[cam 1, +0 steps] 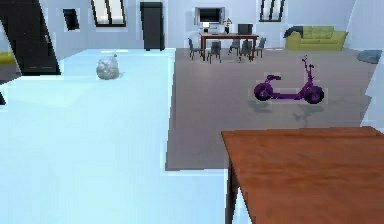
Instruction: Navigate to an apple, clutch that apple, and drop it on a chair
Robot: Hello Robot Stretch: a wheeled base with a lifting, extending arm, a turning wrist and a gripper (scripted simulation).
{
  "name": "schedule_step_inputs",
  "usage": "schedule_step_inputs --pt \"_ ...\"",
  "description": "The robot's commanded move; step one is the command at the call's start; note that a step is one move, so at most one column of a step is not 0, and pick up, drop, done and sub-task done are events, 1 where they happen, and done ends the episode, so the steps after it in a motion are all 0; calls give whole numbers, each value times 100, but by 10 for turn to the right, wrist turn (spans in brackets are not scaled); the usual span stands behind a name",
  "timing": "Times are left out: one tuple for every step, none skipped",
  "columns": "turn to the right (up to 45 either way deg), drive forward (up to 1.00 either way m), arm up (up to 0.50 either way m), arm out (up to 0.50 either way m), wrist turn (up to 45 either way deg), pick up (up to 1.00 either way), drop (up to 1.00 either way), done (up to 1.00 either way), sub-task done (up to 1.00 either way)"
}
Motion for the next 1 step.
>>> schedule_step_inputs --pt "0 0 14 0 0 0 0 0 0"
